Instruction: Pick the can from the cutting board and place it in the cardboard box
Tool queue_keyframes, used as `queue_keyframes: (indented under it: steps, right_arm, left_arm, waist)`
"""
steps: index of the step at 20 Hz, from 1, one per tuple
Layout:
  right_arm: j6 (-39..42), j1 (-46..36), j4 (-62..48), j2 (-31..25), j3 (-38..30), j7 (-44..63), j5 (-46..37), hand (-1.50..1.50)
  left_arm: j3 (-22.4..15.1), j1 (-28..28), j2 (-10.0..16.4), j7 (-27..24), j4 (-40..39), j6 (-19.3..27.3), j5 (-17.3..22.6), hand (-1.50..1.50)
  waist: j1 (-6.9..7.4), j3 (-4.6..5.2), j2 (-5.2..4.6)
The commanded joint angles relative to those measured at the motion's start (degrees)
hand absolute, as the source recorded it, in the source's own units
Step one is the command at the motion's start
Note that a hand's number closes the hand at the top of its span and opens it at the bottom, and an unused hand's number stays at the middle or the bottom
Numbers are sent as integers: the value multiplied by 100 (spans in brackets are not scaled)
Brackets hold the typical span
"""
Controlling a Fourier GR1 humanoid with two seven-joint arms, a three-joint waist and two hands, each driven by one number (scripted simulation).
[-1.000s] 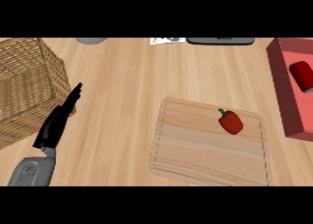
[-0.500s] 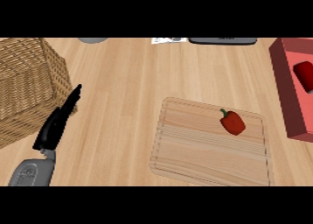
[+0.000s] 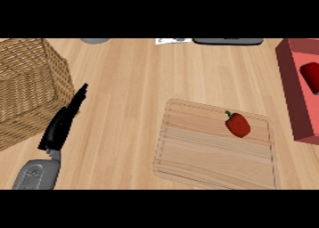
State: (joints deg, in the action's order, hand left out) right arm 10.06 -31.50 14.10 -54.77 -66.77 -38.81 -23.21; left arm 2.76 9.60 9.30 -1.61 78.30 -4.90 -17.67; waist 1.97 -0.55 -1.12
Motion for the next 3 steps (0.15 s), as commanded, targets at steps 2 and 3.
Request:
queue_keyframes:
  steps: [2, 3]
  right_arm:
    - [175, 284, -189, -206, 55, -156, -8, -150]
    - [108, 215, -184, -162, 28, -227, 29, -150]
  left_arm:
    - [-20, 35, -60, -127, -233, 136, -112, 0]
    - [-43, 36, -17, -164, -216, 28, -76, 0]
  waist:
    - [-29, 3, -11]
    - [8, -2, -17]
